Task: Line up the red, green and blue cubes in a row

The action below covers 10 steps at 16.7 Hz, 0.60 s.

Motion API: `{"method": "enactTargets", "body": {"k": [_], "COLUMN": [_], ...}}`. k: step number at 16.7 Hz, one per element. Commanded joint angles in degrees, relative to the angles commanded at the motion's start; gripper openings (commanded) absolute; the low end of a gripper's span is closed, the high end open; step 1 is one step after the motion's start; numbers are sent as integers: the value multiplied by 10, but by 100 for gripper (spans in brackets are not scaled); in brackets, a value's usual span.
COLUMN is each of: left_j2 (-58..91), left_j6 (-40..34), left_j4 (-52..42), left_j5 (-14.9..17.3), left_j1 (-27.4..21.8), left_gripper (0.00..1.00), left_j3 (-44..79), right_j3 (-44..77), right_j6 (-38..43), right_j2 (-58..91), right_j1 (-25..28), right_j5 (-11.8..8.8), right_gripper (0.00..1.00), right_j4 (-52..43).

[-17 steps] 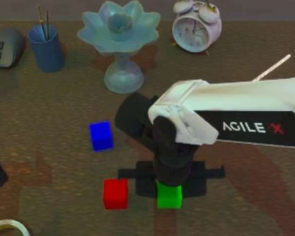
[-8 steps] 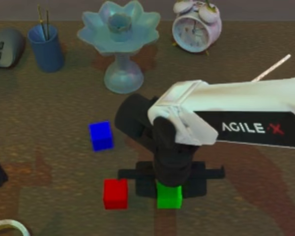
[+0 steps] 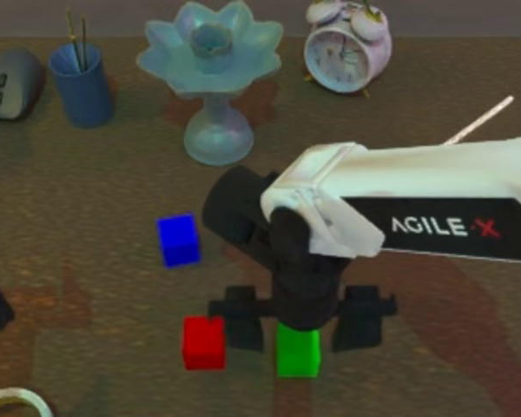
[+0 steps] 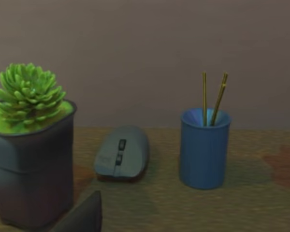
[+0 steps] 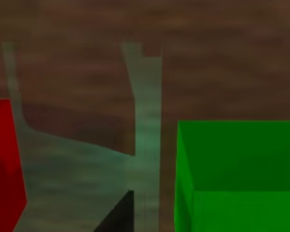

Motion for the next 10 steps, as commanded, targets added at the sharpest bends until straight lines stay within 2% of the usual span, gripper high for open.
{"method": "enactTargets", "body": {"k": [10], "left_j2": [0], "left_j6": [0], "left_j4": [0], "left_j5": [0], "left_j1": [0], "left_gripper": [100], "left_j3": [0], "right_j3": [9], "right_j6": [0], "right_j2": [-3], "right_j1": [1], "right_j5": [0], "right_gripper": [100], "right_j4": [-10]}}
